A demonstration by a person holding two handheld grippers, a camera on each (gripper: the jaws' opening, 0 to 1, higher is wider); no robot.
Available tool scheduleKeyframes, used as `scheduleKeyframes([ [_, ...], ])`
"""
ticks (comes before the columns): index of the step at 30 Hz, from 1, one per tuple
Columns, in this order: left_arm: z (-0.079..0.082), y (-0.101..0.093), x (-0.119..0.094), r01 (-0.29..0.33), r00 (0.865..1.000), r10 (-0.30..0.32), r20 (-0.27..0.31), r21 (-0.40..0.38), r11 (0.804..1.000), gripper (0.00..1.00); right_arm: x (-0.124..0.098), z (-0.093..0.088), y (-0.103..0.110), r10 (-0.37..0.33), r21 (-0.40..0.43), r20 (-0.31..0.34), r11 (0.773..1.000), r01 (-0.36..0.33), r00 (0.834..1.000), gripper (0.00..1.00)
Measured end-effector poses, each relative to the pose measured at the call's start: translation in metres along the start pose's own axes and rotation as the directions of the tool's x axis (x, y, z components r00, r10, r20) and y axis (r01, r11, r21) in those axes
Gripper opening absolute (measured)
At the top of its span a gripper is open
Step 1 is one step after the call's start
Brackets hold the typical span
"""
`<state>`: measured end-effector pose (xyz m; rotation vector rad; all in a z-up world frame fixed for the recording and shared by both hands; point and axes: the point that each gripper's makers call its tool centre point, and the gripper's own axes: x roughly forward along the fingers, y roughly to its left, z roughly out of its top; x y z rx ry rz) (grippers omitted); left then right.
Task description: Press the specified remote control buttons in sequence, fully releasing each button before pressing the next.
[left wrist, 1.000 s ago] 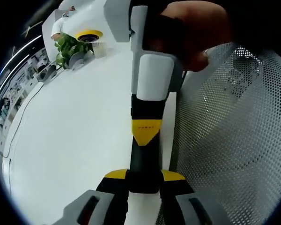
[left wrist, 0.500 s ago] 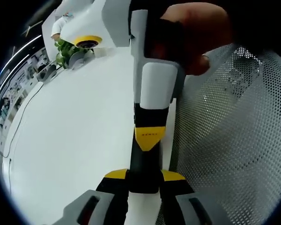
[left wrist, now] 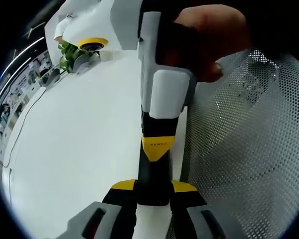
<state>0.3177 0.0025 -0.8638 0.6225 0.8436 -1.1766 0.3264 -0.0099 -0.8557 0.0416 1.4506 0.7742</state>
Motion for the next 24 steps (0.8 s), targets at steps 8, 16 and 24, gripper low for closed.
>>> scheduleKeyframes([
  [8,-0.0002,-0.0001,-0.0004,0.004,1.0,-0.004,-0.002,0.0,1.0,0.25,-0.0004,-0.0003,0.0005,-0.034,-0.035,0.002,0.999,0.034,0.999,0.0],
  [16,-0.0004,0.0004,-0.0006,0.008,1.0,-0.008,-0.001,0.006,1.0,0.25,-0.0003,0.0002,0.0009,-0.045,-0.049,-0.001,0.998,0.045,0.999,0.0],
  [24,-0.001,0.0009,0.0001,0.013,1.0,-0.013,-0.006,0.016,1.0,0.25,0.0005,0.0008,-0.0004,-0.048,-0.047,0.008,0.998,0.048,0.999,0.0],
])
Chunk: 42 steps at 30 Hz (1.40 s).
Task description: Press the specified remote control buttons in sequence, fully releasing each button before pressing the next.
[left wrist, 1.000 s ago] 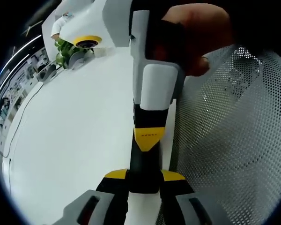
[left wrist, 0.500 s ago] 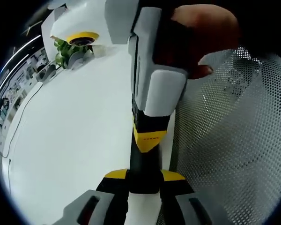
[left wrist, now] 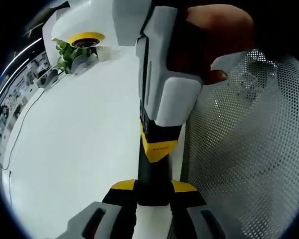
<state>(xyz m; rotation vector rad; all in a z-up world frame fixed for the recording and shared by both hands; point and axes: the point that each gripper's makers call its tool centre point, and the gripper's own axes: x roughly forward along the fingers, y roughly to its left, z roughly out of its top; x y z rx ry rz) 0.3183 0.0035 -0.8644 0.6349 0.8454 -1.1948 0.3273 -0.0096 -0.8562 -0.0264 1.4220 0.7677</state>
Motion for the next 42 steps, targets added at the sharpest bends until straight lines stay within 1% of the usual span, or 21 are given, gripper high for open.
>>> scheduleKeyframes([
  [4,0.0,0.0,0.0,0.001,1.0,-0.001,0.004,0.007,1.0,0.25,-0.002,0.0,0.0,0.013,0.023,-0.003,1.0,-0.013,1.0,0.0],
  [6,0.0,-0.001,-0.001,-0.001,1.0,0.001,0.004,0.005,1.0,0.25,-0.007,0.005,0.0,0.006,0.027,0.033,1.0,-0.006,0.999,0.0],
  [9,0.0,0.0,-0.001,0.0,1.0,0.0,-0.001,0.007,1.0,0.25,-0.028,0.035,0.003,0.002,0.008,0.216,1.0,-0.004,0.976,0.0],
  [11,0.0,0.0,-0.001,-0.001,1.0,0.001,0.0,0.006,1.0,0.25,-0.047,0.051,0.002,-0.008,0.014,0.327,1.0,0.004,0.945,0.0],
  [13,0.0,0.0,0.0,-0.003,1.0,0.003,-0.001,0.003,1.0,0.25,-0.066,0.064,0.001,-0.033,-0.012,0.427,0.999,0.042,0.904,0.0],
  [15,0.0,0.0,0.0,-0.005,1.0,0.005,0.0,0.001,1.0,0.25,-0.084,0.072,0.007,-0.021,-0.01,0.511,0.999,0.031,0.86,0.0],
  [16,0.0,0.0,0.0,-0.005,1.0,0.005,0.001,0.003,1.0,0.25,-0.099,0.077,0.015,0.009,-0.034,0.573,0.999,0.012,0.82,0.0],
  [17,0.0,0.0,0.0,-0.005,1.0,0.005,0.001,0.002,1.0,0.25,-0.109,0.079,0.017,0.001,-0.037,0.603,0.999,0.026,0.797,0.0],
  [20,0.0,0.0,0.0,-0.006,1.0,0.006,-0.002,0.001,1.0,0.25,-0.142,0.082,0.016,-0.066,-0.069,0.693,0.985,0.157,0.717,0.0],
  [22,0.001,-0.001,0.0,-0.01,1.0,0.01,-0.006,-0.003,1.0,0.25,-0.161,0.077,0.012,-0.13,-0.06,0.716,0.967,0.246,0.686,0.0],
  [24,0.001,-0.001,0.0,-0.014,1.0,0.014,0.001,-0.014,1.0,0.25,-0.178,0.07,0.012,-0.165,-0.032,0.743,0.959,0.281,0.649,0.0],
  [26,0.001,-0.001,0.0,-0.019,1.0,0.019,-0.003,-0.015,1.0,0.25,-0.193,0.058,0.01,-0.212,0.018,0.753,0.953,0.302,0.623,0.0],
  [30,0.003,-0.002,0.002,-0.033,0.999,0.032,-0.023,-0.033,0.999,0.25,-0.223,0.037,0.009,-0.295,0.092,0.797,0.922,0.377,0.526,0.0],
  [31,0.003,-0.002,0.002,-0.037,0.999,0.036,-0.028,-0.039,0.999,0.25,-0.227,0.032,0.009,-0.305,0.106,0.8,0.92,0.378,0.516,0.0],
  [33,0.003,-0.002,0.001,-0.044,0.999,0.042,-0.029,-0.046,0.998,0.25,-0.236,0.026,0.012,-0.307,0.134,0.827,0.921,0.366,0.471,0.0],
  [34,0.003,-0.001,0.001,-0.044,0.999,0.043,-0.029,-0.046,0.998,0.25,-0.238,0.021,0.012,-0.326,0.165,0.827,0.92,0.356,0.458,0.1],
  [35,0.003,-0.001,0.001,-0.044,0.999,0.042,-0.03,-0.047,0.998,0.25,-0.241,0.019,0.011,-0.332,0.183,0.837,0.919,0.35,0.435,0.16],
  [36,0.003,-0.001,0.001,-0.044,0.999,0.043,-0.029,-0.049,0.998,0.25,-0.245,0.014,0.01,-0.347,0.206,0.848,0.912,0.354,0.4,0.2],
  [37,0.003,-0.001,0.001,-0.047,0.999,0.045,-0.027,-0.051,0.998,0.25,-0.248,0.009,0.005,-0.378,0.226,0.848,0.892,0.392,0.371,0.27],
  [39,0.003,0.0,0.002,-0.052,0.998,0.051,-0.022,-0.062,0.997,0.25,-0.249,0.0,-0.004,-0.431,0.248,0.836,0.849,0.467,0.34,0.33],
  [42,0.003,0.0,0.002,-0.05,0.998,0.048,-0.033,-0.056,0.997,0.25,-0.248,-0.004,-0.011,-0.468,0.272,0.823,0.822,0.501,0.322,0.39],
])
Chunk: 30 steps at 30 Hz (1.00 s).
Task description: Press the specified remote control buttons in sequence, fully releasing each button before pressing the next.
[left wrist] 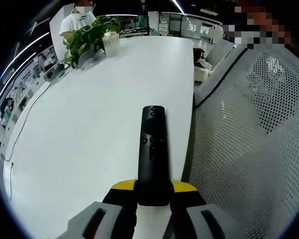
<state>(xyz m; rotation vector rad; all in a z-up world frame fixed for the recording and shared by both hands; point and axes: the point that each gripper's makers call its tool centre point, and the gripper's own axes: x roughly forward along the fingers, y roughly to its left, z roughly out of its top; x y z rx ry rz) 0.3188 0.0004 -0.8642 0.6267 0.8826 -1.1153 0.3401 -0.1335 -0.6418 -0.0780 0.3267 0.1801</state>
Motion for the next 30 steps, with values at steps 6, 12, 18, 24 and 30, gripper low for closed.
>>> scheduleKeyframes([
  [6,0.0,0.0,-0.001,-0.001,1.0,0.001,-0.016,0.003,1.0,0.25,0.001,0.005,-0.01,-0.106,-0.127,0.05,0.986,0.112,0.993,0.5],
  [12,0.0,0.001,-0.002,0.017,1.0,-0.017,-0.024,0.021,1.0,0.25,0.009,0.002,0.006,-0.064,-0.081,0.04,0.994,0.067,0.997,0.55],
  [18,0.001,0.002,-0.002,0.038,0.999,-0.037,-0.029,0.042,0.998,0.25,0.009,0.002,-0.003,-0.114,-0.088,0.064,0.989,0.119,0.991,0.68],
  [24,0.0,0.009,-0.002,0.062,0.997,-0.058,-0.045,0.078,0.995,0.24,0.01,0.004,-0.007,-0.158,-0.144,0.087,0.975,0.17,0.983,0.85],
  [30,-0.008,0.028,-0.006,0.072,0.997,-0.068,-0.038,0.103,0.992,0.24,0.012,0.001,-0.016,-0.168,-0.158,0.069,0.971,0.177,0.983,0.87],
])
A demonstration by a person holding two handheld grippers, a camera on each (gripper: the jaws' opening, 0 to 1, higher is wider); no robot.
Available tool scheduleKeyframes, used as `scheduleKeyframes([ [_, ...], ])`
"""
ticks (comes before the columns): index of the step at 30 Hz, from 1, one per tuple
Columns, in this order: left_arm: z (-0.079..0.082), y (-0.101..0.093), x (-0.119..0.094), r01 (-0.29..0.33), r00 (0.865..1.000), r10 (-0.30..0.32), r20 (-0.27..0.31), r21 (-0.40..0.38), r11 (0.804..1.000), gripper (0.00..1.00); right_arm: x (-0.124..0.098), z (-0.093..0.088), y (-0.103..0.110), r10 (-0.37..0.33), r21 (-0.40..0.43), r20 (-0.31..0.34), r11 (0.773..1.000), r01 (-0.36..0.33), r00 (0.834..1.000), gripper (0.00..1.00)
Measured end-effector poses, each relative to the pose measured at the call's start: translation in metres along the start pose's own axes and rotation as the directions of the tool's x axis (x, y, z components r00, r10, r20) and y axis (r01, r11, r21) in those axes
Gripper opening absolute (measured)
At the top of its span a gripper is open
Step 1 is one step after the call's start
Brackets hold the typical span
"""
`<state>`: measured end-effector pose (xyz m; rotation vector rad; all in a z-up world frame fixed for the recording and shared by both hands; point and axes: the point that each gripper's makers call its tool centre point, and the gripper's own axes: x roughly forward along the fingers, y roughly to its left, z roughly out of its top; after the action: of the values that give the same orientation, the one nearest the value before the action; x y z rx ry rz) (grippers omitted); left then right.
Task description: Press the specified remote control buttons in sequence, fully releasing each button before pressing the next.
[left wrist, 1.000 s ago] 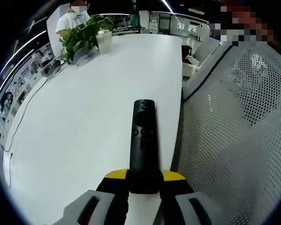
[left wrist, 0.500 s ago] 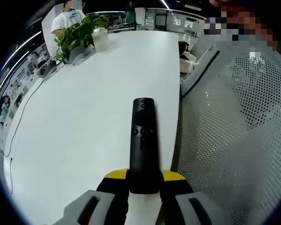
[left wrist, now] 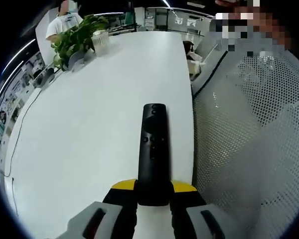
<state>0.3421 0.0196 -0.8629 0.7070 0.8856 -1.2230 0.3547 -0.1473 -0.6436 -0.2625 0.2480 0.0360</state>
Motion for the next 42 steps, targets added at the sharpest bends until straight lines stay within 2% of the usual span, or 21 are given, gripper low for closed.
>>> scheduleKeyframes([
  [1,-0.001,0.002,-0.001,0.003,1.0,-0.003,-0.004,0.003,1.0,0.24,0.003,0.0,0.001,0.01,-0.013,0.004,1.0,-0.01,1.0,0.86],
  [3,-0.004,0.01,-0.002,0.001,1.0,-0.001,-0.016,0.011,1.0,0.24,0.006,-0.005,-0.003,-0.01,-0.061,-0.04,0.998,0.007,0.999,0.86],
  [4,-0.006,0.016,-0.003,-0.003,1.0,0.003,-0.026,0.02,1.0,0.24,0.008,-0.006,0.0,0.005,-0.069,-0.043,0.998,-0.008,0.999,0.85],
  [7,-0.009,0.032,-0.008,-0.008,1.0,0.009,-0.025,0.034,0.999,0.24,0.008,-0.006,-0.002,0.003,-0.054,-0.041,0.999,-0.005,0.999,0.83],
  [9,-0.01,0.041,-0.01,-0.005,1.0,0.005,-0.023,0.032,0.999,0.24,0.007,-0.005,-0.007,-0.028,-0.066,-0.033,0.998,0.026,0.999,0.82],
  [14,-0.013,0.069,-0.015,-0.024,0.999,0.025,-0.034,0.037,0.999,0.24,0.012,-0.021,0.0,-0.01,-0.088,-0.119,0.996,0.0,0.993,0.83],
  [16,-0.011,0.078,-0.018,-0.019,0.999,0.02,-0.032,0.021,1.0,0.24,0.011,-0.021,-0.001,-0.015,-0.089,-0.118,0.996,0.005,0.993,0.82],
  [19,-0.009,0.09,-0.019,-0.024,0.999,0.025,-0.034,0.043,0.999,0.24,0.01,-0.019,0.0,-0.014,-0.079,-0.104,0.997,0.005,0.994,0.81],
  [31,0.001,0.155,-0.021,-0.054,0.997,0.059,-0.052,0.093,0.994,0.24,0.01,-0.026,0.001,-0.03,-0.102,-0.138,0.995,0.016,0.99,0.76],
  [38,0.01,0.19,-0.022,-0.088,0.992,0.102,-0.075,0.175,0.981,0.24,0.009,-0.031,0.0,-0.037,-0.115,-0.153,0.993,0.019,0.988,0.73],
  [42,0.015,0.207,-0.021,-0.1,0.99,0.117,-0.082,0.187,0.977,0.24,0.008,-0.033,-0.002,-0.039,-0.113,-0.154,0.993,0.022,0.987,0.7],
])
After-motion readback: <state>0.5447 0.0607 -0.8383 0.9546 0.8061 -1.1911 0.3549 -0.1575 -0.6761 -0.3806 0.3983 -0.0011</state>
